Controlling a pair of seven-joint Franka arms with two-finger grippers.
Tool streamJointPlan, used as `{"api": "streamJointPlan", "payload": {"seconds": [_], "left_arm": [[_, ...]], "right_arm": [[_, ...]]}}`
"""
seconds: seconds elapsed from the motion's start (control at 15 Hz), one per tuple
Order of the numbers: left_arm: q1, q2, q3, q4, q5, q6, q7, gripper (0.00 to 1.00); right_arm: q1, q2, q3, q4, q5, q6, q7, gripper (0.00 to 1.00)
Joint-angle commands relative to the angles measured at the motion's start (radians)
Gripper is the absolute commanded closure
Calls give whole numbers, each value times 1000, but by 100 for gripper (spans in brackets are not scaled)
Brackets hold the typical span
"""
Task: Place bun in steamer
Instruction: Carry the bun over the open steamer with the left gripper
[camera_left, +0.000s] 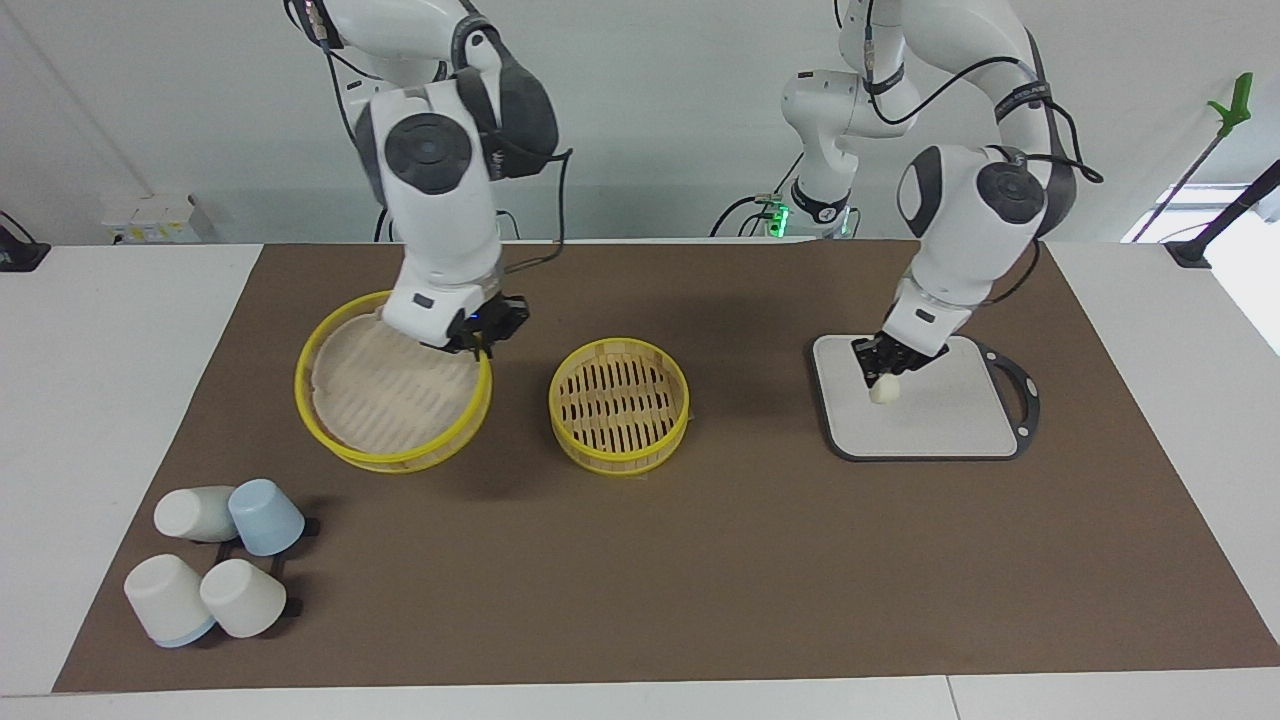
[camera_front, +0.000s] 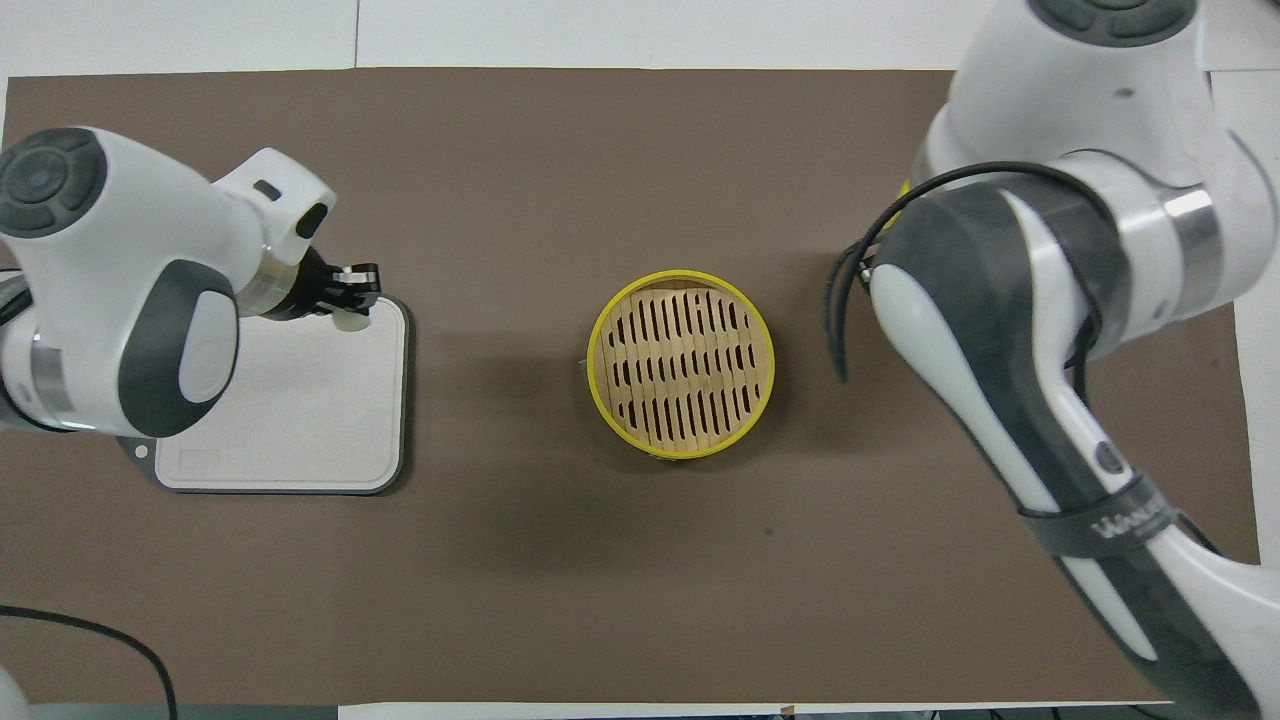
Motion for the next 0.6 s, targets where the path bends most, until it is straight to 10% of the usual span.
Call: {"api": "streamJointPlan", "payload": {"seconds": [0.0, 0.53], "left_arm": [[-132, 102, 20, 125, -48, 20, -189, 82], [-421, 213, 25, -25, -15, 355, -393, 79]], "right_arm": [[-62, -40, 12, -67, -18, -13, -128, 100], [-88, -67, 14, -129, -26, -6, -136, 100]]}}
